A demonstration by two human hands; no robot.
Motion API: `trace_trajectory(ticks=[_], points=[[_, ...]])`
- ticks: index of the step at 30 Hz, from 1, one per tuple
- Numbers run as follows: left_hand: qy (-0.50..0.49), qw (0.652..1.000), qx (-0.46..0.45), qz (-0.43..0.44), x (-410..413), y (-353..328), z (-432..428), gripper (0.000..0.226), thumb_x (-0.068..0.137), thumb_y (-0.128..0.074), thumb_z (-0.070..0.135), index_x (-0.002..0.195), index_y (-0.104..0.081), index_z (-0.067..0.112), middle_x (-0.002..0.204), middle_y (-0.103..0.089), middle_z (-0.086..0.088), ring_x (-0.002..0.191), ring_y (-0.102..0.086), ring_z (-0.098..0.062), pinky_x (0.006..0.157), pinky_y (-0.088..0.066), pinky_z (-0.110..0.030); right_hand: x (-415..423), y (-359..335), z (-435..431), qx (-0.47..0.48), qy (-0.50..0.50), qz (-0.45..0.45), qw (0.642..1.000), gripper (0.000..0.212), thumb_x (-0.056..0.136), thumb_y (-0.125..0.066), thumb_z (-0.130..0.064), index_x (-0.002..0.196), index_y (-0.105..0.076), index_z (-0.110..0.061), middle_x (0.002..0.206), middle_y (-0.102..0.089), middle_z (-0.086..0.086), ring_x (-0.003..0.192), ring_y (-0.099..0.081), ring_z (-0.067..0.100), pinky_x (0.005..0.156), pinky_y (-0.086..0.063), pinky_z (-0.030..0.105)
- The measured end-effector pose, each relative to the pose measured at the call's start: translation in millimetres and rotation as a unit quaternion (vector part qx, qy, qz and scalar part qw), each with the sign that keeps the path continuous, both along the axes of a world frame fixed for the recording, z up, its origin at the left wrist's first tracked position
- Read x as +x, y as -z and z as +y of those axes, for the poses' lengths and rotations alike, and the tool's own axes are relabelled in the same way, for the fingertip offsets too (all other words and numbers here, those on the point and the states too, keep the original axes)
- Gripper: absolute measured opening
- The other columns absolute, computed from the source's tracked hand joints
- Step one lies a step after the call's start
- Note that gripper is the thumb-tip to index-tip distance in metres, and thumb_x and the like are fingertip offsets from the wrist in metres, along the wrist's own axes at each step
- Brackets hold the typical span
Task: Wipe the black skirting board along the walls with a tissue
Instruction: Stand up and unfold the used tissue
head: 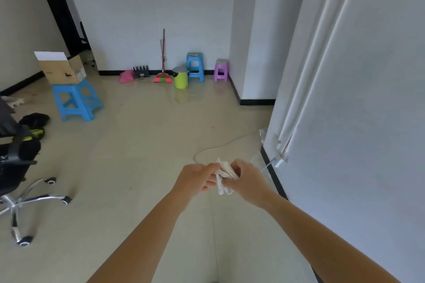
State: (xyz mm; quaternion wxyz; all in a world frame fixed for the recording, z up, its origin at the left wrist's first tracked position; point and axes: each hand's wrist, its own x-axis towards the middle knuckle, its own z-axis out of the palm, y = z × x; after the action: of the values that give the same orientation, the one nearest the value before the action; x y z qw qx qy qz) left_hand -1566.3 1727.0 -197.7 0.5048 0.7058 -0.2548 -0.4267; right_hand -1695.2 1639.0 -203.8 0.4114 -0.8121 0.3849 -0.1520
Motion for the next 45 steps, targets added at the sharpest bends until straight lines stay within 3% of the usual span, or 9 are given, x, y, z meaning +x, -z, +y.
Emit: trace_trajectory(ticks=[5,11,19,27,34,36,40,43,45], points=[[0.001,0.999,-0.004,0.046,110.8,19.6,-102.2,0.037,0.069,-0.071,0.022,0.098,-0.070,-0.001,0.090,-0.074,-0.012,0.087,-0.072,-0.018,0.079,-0.056,-0.028,98.9,8.6,-105.4,0.079,-0.006,-0.036,0.996,0.024,0.066,-0.079,-0.017,0.085,-0.064,-0.018,0.082,-0.070,-0.002,0.070,-0.062,0.007,0.070,-0.052,0.025],[-0.046,0.997,0.001,0.069,243.3,18.8,-224.2,0.022,0.076,-0.064,0.008,0.095,-0.071,-0.001,0.085,-0.070,-0.012,0.088,-0.071,-0.018,0.081,-0.058,-0.028,216.1,10.0,-243.9,0.251,0.024,-0.106,0.962,0.010,0.086,-0.064,-0.014,0.095,-0.067,-0.014,0.092,-0.070,0.009,0.085,-0.067,0.020,0.085,-0.054,0.035],[-0.093,0.987,0.013,0.132,423.0,39.1,-336.1,0.019,0.080,-0.061,0.009,0.095,-0.071,0.003,0.088,-0.070,-0.010,0.095,-0.070,-0.023,0.083,-0.057,-0.032,399.9,26.7,-376.2,0.330,0.023,-0.112,0.937,0.022,0.077,-0.066,-0.020,0.093,-0.069,-0.006,0.081,-0.066,0.006,0.074,-0.062,0.019,0.071,-0.048,0.028],[-0.034,0.992,0.040,0.111,633.8,68.6,-470.3,0.027,0.081,-0.059,0.003,0.107,-0.067,0.008,0.080,-0.069,-0.001,0.081,-0.067,-0.015,0.075,-0.054,-0.026,620.4,60.6,-510.4,0.189,0.077,-0.078,0.976,0.017,0.086,-0.061,-0.009,0.081,-0.073,0.002,0.062,-0.062,0.005,0.049,-0.049,0.010,0.049,-0.043,0.017],[0.000,0.992,0.074,0.099,768.7,62.2,-600.1,0.037,0.072,-0.066,-0.002,0.108,-0.065,0.004,0.076,-0.069,-0.003,0.079,-0.069,-0.017,0.072,-0.053,-0.025,748.0,64.6,-630.2,0.090,0.117,-0.037,0.988,0.027,0.090,-0.058,-0.016,0.077,-0.074,0.000,0.055,-0.063,0.008,0.049,-0.054,0.013,0.049,-0.049,0.026],[0.021,0.991,0.075,0.106,800.9,66.3,-638.2,0.034,0.074,-0.070,0.003,0.107,-0.064,0.007,0.084,-0.073,-0.005,0.082,-0.071,-0.016,0.073,-0.052,-0.025,780.3,67.9,-671.7,0.006,0.125,0.023,0.992,0.034,0.092,-0.056,-0.025,0.073,-0.072,-0.001,0.059,-0.065,0.013,0.055,-0.060,0.018,0.056,-0.051,0.034],[0.015,0.992,0.072,0.102,867.8,81.2,-733.8,0.027,0.077,-0.071,0.007,0.104,-0.065,0.008,0.092,-0.075,-0.008,0.084,-0.072,-0.018,0.076,-0.053,-0.027,844.3,67.4,-760.7,-0.183,0.094,0.233,0.950,0.040,0.096,-0.042,-0.041,0.079,-0.065,-0.012,0.076,-0.065,0.008,0.076,-0.062,0.026,0.062,-0.037,0.026],[0.013,0.993,0.074,0.095,919.0,87.7,-821.2,0.022,0.077,-0.070,0.004,0.098,-0.066,0.008,0.089,-0.075,-0.009,0.079,-0.071,-0.018,0.075,-0.053,-0.026,892.9,65.9,-846.7,-0.175,0.091,0.186,0.962,0.035,0.091,-0.051,-0.034,0.064,-0.055,-0.011,0.060,-0.054,0.006,0.058,-0.051,0.022,0.056,-0.039,0.027],[0.020,0.992,0.077,0.101,952.1,86.3,-882.9,0.020,0.076,-0.068,0.002,0.094,-0.066,0.011,0.082,-0.073,-0.007,0.075,-0.069,-0.016,0.074,-0.051,-0.025,928.1,60.5,-909.3,-0.047,0.107,0.059,0.991,0.034,0.087,-0.057,-0.025,0.059,-0.054,-0.005,0.057,-0.057,0.010,0.052,-0.055,0.021,0.055,-0.049,0.032]])
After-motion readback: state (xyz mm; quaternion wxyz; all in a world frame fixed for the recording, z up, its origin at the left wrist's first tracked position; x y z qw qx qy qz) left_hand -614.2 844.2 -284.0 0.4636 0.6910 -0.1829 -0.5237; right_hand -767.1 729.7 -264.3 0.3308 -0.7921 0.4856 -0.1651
